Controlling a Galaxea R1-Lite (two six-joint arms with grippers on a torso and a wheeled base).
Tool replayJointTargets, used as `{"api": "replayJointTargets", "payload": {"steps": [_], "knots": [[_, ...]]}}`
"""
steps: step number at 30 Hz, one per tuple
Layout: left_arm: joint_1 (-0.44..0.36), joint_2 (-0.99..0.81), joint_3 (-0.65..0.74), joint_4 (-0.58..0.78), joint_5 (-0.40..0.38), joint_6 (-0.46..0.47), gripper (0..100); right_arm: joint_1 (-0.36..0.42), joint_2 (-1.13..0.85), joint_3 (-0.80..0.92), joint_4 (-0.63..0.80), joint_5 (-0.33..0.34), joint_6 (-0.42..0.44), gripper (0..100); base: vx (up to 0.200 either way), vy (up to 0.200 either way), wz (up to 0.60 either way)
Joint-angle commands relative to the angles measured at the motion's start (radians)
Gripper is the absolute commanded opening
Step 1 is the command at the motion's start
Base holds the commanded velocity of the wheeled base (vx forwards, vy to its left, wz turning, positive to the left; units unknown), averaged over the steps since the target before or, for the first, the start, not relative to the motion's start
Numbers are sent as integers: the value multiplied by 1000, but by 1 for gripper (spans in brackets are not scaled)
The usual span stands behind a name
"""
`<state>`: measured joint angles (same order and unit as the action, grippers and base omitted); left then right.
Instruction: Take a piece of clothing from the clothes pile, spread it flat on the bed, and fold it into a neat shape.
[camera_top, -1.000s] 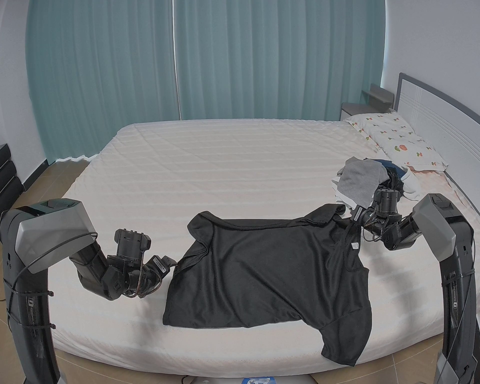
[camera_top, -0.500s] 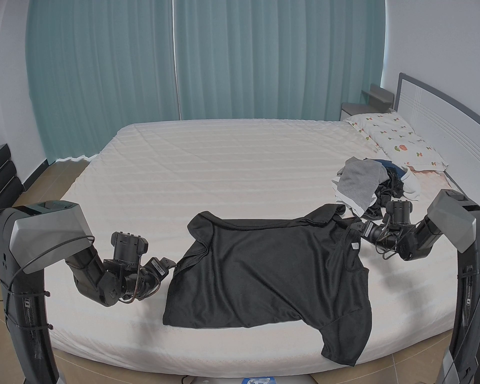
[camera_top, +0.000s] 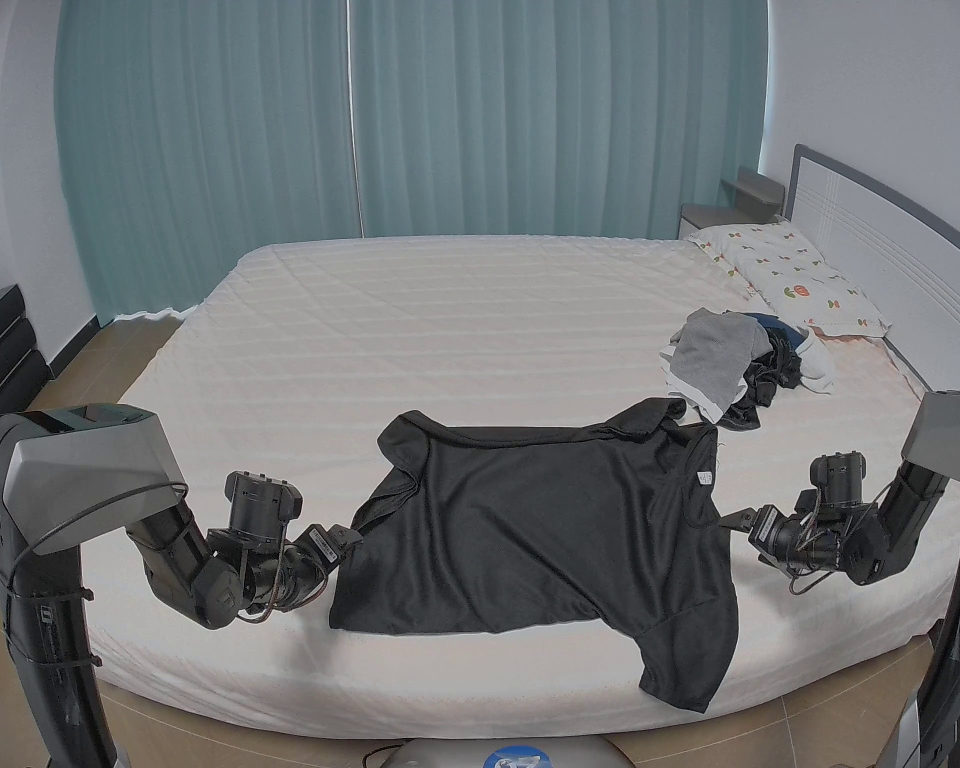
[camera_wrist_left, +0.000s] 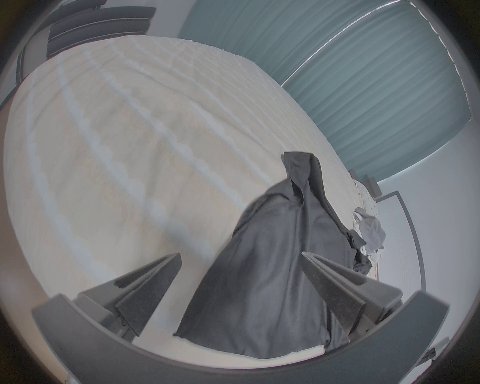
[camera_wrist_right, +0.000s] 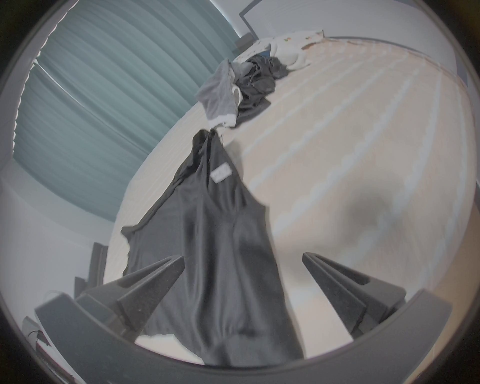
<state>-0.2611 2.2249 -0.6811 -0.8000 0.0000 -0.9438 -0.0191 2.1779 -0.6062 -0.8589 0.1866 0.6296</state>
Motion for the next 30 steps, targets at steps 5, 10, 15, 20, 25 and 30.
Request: {"api": "replayJointTargets", "payload": {"steps": [5, 10, 15, 20, 25, 30], "knots": [[-44, -4, 54, -5, 5, -13, 100, -12, 8, 100, -40, 96, 10, 100, 0, 0, 0], [-73, 12, 38, -5, 18, -9, 100, -8, 10, 151, -106, 99, 16, 100, 0, 0, 0], [-75, 56, -21, -4, 28, -7, 100, 1, 20, 161, -160, 99, 18, 100, 0, 0, 0], [-83, 84, -54, -5, 67, -6, 100, 5, 23, 161, -161, 99, 19, 100, 0, 0, 0], [-96, 116, -71, -4, 109, 8, 100, 11, 23, 158, -161, 97, 19, 100, 0, 0, 0], [-112, 145, -81, -4, 137, 71, 100, 18, 22, 161, -161, 96, 19, 100, 0, 0, 0]]}}
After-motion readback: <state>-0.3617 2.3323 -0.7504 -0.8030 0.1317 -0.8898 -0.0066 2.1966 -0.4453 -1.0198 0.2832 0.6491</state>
